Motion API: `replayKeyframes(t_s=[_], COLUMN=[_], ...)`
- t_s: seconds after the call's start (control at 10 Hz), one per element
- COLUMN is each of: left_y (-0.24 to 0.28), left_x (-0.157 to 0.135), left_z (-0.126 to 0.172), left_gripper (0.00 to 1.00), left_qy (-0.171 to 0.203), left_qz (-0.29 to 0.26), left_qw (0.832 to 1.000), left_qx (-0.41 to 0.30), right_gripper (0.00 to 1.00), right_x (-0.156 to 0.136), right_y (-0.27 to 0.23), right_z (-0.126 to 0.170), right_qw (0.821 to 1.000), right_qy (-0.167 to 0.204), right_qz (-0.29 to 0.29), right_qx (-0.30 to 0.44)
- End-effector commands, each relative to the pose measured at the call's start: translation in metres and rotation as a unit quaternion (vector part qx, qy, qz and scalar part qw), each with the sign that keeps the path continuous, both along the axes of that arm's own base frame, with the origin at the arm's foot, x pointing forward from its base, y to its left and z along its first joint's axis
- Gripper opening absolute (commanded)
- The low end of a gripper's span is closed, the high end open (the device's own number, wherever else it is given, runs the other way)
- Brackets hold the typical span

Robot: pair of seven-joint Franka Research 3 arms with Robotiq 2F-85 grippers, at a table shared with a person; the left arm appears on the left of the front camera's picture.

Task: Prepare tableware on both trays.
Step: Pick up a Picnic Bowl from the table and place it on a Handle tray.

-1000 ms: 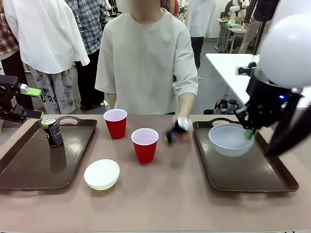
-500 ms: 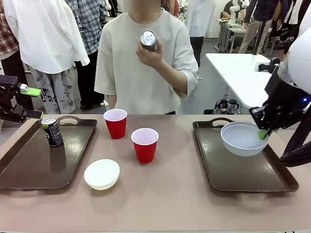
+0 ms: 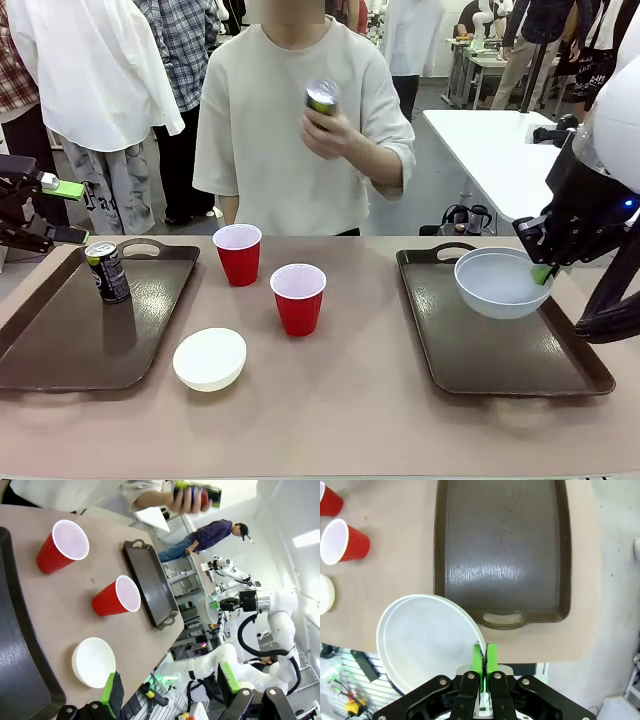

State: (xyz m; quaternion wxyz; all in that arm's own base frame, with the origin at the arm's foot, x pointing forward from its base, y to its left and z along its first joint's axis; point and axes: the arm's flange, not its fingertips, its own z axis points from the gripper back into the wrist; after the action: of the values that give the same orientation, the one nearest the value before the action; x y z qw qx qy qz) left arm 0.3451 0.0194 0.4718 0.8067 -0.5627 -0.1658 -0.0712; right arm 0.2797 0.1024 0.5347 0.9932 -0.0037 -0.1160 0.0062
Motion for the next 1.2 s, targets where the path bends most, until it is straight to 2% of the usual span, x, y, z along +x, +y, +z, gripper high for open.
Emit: replayKeyframes(t_s=[0.0,0.1,0.2,0.3,0.4,0.5,0.7,0.9,1.0,1.1], left_y=[0.0,0.0,0.0,0.0,0.0,0.0,0.0,0.0,0.0,0.0], left_x=[0.0,0.0,0.0,0.0,0.0,0.0,0.0,0.0,0.0,0.0], left_z=[0.001,0.001,0.001,0.001,0.001,0.001,0.001,0.001,0.001,0.001], left_gripper=[1.0,1.0,1.0,1.0,1.0,1.0,1.0,1.0,1.0,1.0], left_qy=[-0.003,-0.003,-0.003,-0.003,-0.003,-0.003,-0.003,-0.003,-0.003,-0.003], left_qz=[0.001,0.001,0.001,0.001,0.001,0.001,0.001,0.001,0.001,0.001], left_qw=[1.0,1.0,1.0,1.0,1.0,1.0,1.0,1.0,1.0,1.0], left_qx=[-0.009,-0.009,-0.009,-0.009,-0.009,-0.009,-0.009,-0.009,-0.009,-0.009], right_gripper=[0.04,0.04,0.04,0.04,0.04,0.04,0.04,0.04,0.04,0.04], right_x=[0.03,0.02,-0.012,-0.058,-0.083,-0.086,-0.074,-0.035,-0.005,0.013], right_y=[0.006,0.007,0.001,-0.002,-0.008,-0.013,-0.019,-0.013,-0.007,-0.002], right_z=[-0.008,-0.011,-0.01,0.001,0.006,0.007,0.003,-0.01,-0.029,-0.058], right_qw=[0.999,0.999,0.999,0.998,0.999,0.999,1.0,1.0,1.0,0.999], right_qy=[0.003,0.016,0.036,0.024,0.011,0.005,0.013,0.022,0.022,0.043], right_qz=[-0.033,-0.024,0.005,0.035,0.038,0.022,0.007,-0.01,-0.017,-0.007], right_qx=[-0.005,-0.019,-0.035,-0.035,-0.035,-0.028,-0.016,0.001,0.006,-0.001])
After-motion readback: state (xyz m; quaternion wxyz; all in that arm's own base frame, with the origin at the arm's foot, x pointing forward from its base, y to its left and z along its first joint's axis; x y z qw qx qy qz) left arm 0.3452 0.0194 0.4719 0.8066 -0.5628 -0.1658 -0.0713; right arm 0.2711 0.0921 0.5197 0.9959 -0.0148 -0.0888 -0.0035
